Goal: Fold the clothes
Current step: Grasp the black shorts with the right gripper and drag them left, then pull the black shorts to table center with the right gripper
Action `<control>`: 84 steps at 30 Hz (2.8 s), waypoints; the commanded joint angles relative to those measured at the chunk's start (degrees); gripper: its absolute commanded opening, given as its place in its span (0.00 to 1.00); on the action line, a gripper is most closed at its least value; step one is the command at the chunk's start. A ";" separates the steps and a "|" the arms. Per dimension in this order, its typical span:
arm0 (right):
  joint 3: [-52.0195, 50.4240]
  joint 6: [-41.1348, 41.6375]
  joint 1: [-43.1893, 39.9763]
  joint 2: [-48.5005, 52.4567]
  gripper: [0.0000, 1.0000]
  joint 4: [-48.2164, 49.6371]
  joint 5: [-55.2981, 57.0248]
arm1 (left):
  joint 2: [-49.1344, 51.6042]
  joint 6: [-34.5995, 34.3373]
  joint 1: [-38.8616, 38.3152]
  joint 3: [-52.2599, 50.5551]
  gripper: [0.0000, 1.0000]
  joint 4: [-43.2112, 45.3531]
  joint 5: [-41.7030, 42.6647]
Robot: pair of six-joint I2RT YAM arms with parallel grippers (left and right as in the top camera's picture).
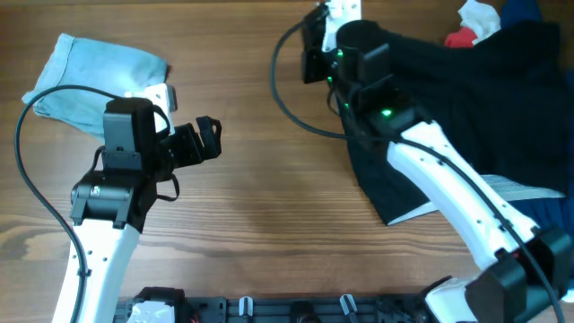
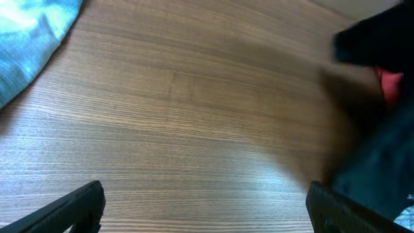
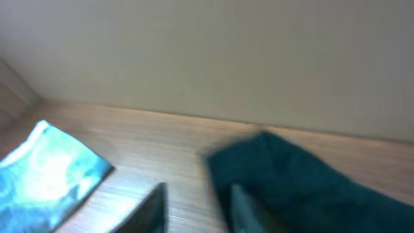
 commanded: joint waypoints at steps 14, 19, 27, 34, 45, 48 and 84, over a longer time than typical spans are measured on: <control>-3.06 3.78 -4.66 -6.97 1.00 -50.93 12.22 | 0.07 -0.33 -1.07 1.01 1.00 -0.09 1.40; -8.94 3.76 -5.40 -6.67 1.00 -52.46 10.27 | 0.07 -0.33 -1.07 1.01 1.00 -0.11 1.40; -18.05 3.87 -6.91 -6.58 1.00 -47.87 3.32 | 0.07 -0.33 -1.07 1.01 1.00 -0.31 1.40; -25.07 3.65 -7.65 -5.99 1.00 -44.28 2.05 | 0.07 -0.33 -1.07 1.01 1.00 -0.90 1.40; -28.30 3.87 -7.63 0.09 0.98 -42.07 2.08 | 0.07 -0.33 -1.07 1.01 1.00 -0.87 1.38; -28.44 4.26 -7.63 2.05 0.92 -42.03 2.05 | 0.07 -0.31 -1.07 1.01 1.00 -0.87 1.38; -4.13 2.58 16.85 1.88 0.04 -25.31 -14.21 | 0.07 -0.31 -1.01 1.01 1.00 -0.98 0.48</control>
